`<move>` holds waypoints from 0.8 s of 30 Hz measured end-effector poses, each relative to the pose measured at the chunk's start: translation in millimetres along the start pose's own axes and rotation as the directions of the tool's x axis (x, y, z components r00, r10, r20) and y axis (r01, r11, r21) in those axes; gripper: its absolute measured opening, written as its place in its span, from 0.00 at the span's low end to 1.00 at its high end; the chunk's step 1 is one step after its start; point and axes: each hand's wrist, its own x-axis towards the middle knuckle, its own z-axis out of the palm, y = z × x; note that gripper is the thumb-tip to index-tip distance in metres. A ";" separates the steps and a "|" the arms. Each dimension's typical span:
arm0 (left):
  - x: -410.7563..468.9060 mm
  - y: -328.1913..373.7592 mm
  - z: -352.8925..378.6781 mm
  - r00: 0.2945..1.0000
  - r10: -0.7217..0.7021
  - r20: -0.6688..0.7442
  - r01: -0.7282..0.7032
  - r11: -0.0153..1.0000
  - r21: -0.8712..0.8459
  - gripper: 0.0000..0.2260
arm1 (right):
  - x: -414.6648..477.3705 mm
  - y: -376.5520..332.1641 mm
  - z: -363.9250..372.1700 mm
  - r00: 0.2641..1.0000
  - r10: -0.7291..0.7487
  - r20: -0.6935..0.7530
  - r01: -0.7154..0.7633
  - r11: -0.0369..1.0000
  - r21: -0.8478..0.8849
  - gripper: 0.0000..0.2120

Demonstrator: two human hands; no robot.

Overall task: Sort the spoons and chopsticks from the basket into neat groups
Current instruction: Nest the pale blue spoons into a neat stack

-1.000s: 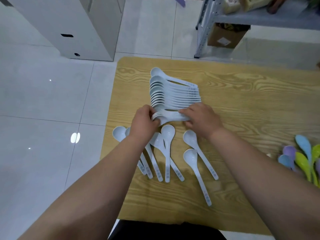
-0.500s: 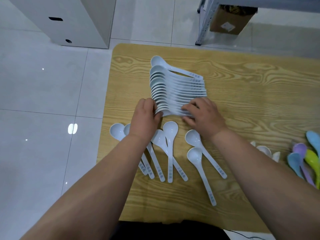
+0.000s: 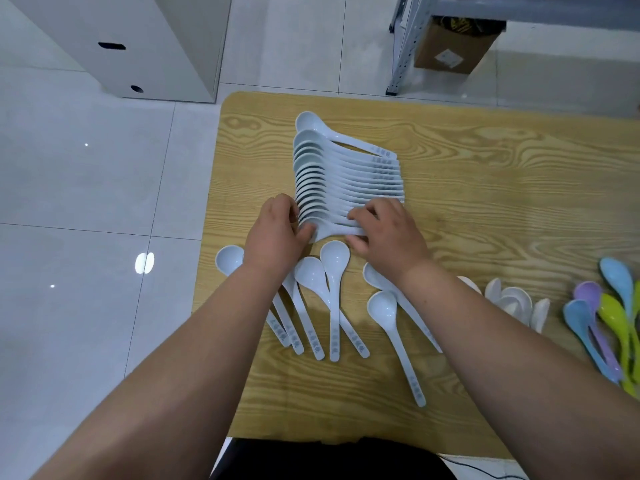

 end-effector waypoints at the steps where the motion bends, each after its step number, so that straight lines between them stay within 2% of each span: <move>1: -1.5 -0.3 -0.4 1.000 0.002 0.005 -0.002 1.000 0.013 0.14 | -1.6 -0.4 -0.1 1.000 -0.010 0.001 0.010 1.000 -0.003 0.12; 8: -15.0 -4.9 -5.4 0.999 0.039 -0.010 -0.038 0.999 0.037 0.17 | -5.2 -3.2 -4.0 0.998 0.010 0.058 -0.010 1.000 -0.003 0.10; 12: -30.2 -4.0 -12.2 0.972 0.227 -0.063 -0.214 0.962 0.171 0.19 | -10.2 -5.4 -11.1 0.998 0.011 0.061 -0.013 1.000 0.027 0.11; 15: -47.4 -1.9 -14.6 0.931 0.362 -0.057 -0.336 0.905 0.260 0.17 | -31.1 -4.1 -19.6 0.995 0.084 0.054 -0.089 0.993 0.082 0.13; 17: -60.7 3.7 -10.4 0.935 0.354 -0.005 -0.343 0.909 0.236 0.17 | -51.8 -1.4 -24.5 0.980 0.183 0.082 -0.192 0.973 0.130 0.15; 20: -72.0 16.4 1.2 0.950 0.277 0.146 -0.302 0.933 0.193 0.21 | -86.9 3.7 -29.7 0.935 0.287 0.208 -0.319 0.937 0.144 0.20; 22: -68.5 23.6 10.7 0.954 0.208 0.214 -0.261 0.930 0.260 0.24 | -109.1 4.9 -31.4 0.903 0.315 0.294 -0.357 0.929 0.100 0.24; 24: -61.4 30.3 19.0 0.962 0.157 0.223 -0.230 0.906 0.356 0.26 | -126.4 2.6 -31.5 0.884 0.295 0.364 -0.337 0.940 0.055 0.31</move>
